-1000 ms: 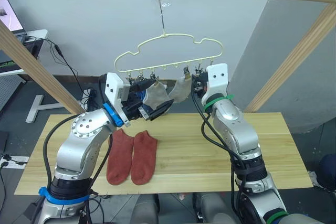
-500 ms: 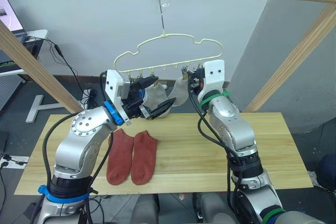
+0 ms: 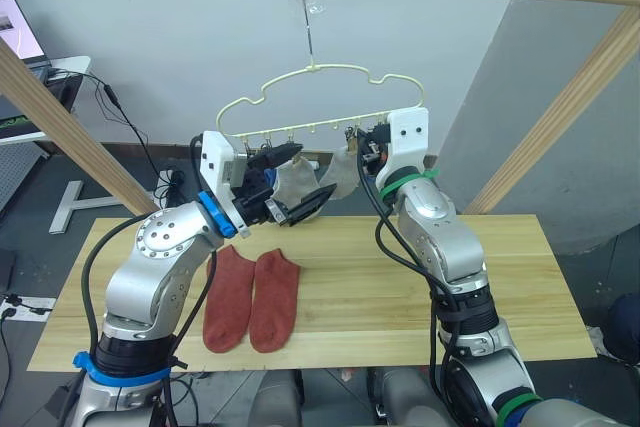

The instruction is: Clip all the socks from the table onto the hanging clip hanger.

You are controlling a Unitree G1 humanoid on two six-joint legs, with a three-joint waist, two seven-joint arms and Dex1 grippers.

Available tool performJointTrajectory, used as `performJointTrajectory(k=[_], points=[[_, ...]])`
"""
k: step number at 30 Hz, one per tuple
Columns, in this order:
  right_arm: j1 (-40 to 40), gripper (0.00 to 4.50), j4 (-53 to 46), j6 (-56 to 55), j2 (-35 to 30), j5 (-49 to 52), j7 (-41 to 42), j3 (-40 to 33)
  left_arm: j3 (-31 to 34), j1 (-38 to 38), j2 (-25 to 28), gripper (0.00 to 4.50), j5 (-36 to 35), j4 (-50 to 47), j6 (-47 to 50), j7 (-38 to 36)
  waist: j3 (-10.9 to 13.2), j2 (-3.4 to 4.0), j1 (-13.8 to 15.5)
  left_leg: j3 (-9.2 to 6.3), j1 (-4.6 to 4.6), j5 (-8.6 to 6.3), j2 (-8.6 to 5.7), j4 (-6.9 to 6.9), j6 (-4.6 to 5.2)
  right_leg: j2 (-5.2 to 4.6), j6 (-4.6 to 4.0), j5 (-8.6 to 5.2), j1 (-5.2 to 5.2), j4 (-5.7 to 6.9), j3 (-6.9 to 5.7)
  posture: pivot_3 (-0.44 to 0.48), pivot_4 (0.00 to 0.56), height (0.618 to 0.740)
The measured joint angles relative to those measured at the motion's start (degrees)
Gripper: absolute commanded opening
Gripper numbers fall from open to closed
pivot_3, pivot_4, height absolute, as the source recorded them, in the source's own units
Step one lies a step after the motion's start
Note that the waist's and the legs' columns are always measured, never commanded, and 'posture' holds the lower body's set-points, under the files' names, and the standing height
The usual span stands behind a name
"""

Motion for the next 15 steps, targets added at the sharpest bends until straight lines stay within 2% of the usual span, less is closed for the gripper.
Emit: performJointTrajectory(k=[13, 15], points=[[0.00, 2.03, 0.02, 0.00, 0.69, 0.06, 1.11, -0.27, -0.01, 0.00, 0.01, 4.50, -0.52, -0.16, 0.08, 0.63, 0.00, 0.00, 0.00, -0.01, 0.00, 0.00, 0.00, 0.00, 0.00, 0.00, 0.00, 0.00, 0.00, 0.00, 0.00, -0.064, 0.211, 0.740], [0.00, 1.64, 0.06, 0.00, 0.74, 0.07, 1.12, -0.28, -0.01, 0.00, 0.01, 4.50, -0.61, -0.16, 0.08, 0.64, 0.01, 0.01, 0.00, -0.01, 0.00, 0.00, 0.00, 0.00, 0.00, 0.00, 0.00, 0.00, 0.00, 0.00, 0.00, -0.063, 0.211, 0.740]])
